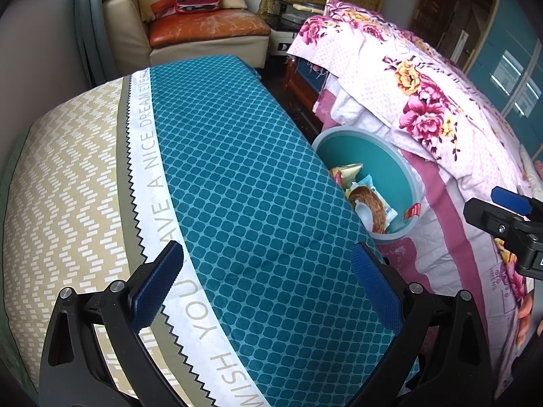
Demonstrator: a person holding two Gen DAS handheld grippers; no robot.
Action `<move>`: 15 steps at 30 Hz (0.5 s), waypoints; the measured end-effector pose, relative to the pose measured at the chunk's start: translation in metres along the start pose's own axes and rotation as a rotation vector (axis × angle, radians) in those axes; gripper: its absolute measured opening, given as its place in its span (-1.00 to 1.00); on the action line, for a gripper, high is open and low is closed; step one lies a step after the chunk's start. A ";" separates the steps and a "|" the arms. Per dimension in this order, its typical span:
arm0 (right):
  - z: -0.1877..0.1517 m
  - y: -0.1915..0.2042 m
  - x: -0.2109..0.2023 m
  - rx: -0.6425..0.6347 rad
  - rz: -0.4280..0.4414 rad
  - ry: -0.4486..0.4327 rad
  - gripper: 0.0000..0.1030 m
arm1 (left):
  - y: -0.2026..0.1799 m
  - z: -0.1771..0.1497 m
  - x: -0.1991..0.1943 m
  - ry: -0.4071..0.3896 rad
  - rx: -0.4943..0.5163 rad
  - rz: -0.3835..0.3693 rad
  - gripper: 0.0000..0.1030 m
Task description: Collect trash
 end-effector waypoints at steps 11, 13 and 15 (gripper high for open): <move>0.001 0.002 0.000 0.000 0.000 0.001 0.87 | 0.004 -0.001 -0.001 -0.005 0.005 0.012 0.92; 0.001 0.002 0.001 0.006 0.002 0.002 0.87 | 0.004 -0.002 0.000 -0.005 0.009 0.018 0.92; 0.001 0.002 0.001 0.008 0.004 0.002 0.87 | 0.004 -0.002 0.000 -0.007 0.016 0.026 0.92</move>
Point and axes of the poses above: each gripper's, at about its wrist camera, not at the fingertips, and x roughly the way its jaws point, y to its left, z to its top, the point moved 7 cm from there along x, roughly the way its jaws point, and after that the axes turned 11 degrees about -x, right-handed, at the moved point
